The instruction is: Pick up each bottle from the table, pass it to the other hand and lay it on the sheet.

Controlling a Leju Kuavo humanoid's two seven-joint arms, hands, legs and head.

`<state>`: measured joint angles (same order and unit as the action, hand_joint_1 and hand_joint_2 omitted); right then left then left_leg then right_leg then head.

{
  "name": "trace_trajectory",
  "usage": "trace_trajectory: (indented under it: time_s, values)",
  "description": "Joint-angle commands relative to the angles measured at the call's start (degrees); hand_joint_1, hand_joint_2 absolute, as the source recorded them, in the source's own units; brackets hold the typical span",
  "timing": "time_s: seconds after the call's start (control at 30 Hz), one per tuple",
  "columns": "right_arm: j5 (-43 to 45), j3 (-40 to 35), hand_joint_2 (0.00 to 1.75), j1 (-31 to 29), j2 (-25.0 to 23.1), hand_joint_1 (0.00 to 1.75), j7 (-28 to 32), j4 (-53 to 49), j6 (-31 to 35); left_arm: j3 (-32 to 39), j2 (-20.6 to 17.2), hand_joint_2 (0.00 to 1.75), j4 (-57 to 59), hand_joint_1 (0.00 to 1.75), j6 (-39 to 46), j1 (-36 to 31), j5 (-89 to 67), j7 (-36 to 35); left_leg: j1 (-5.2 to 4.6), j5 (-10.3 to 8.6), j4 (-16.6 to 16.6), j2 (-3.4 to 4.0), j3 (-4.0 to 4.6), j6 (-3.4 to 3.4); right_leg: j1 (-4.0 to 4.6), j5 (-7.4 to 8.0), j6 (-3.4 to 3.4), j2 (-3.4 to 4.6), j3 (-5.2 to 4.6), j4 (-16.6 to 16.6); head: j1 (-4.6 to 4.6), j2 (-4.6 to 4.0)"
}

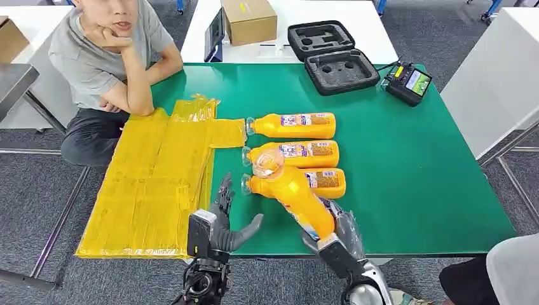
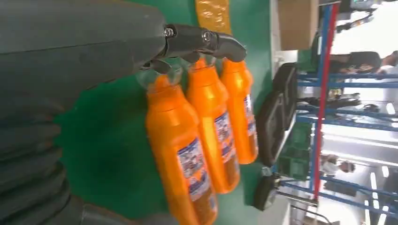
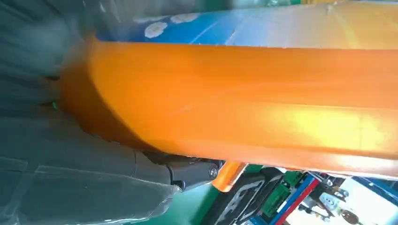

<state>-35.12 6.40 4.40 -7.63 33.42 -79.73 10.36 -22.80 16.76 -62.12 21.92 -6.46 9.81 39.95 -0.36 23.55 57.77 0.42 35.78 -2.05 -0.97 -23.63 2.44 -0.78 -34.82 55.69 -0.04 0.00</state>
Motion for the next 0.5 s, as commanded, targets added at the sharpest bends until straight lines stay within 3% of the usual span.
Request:
trace_trajectory:
  time_s: [0.03, 0.5]
  values:
    - [0.03, -0.4, 1.75, -1.7, -1.39, 1.75, 0.32, 1.14, 0.35, -1.04, 0.18, 1.75, 7.02, 0.0, -0.2, -2.64, 0.31, 0.05, 0.08, 0.12, -0.04, 0.01, -0.3, 0.13, 0.07, -0.09, -0.11, 0.09, 0.3, -0.06, 0.0, 0.0]
    - [0.03, -0.4, 1.75, -1.7, -1.39, 1.75, 0.32, 1.14, 0.35, -1.04, 0.18, 1.75, 7.02, 0.0, -0.2, -2.64, 0.31, 0.05, 0.05, 0.06, -0.03, 0.02, -0.13, 0.09, 0.04, -0.04, -0.08, 0.07, 0.13, -0.03, 0.02, 0.0]
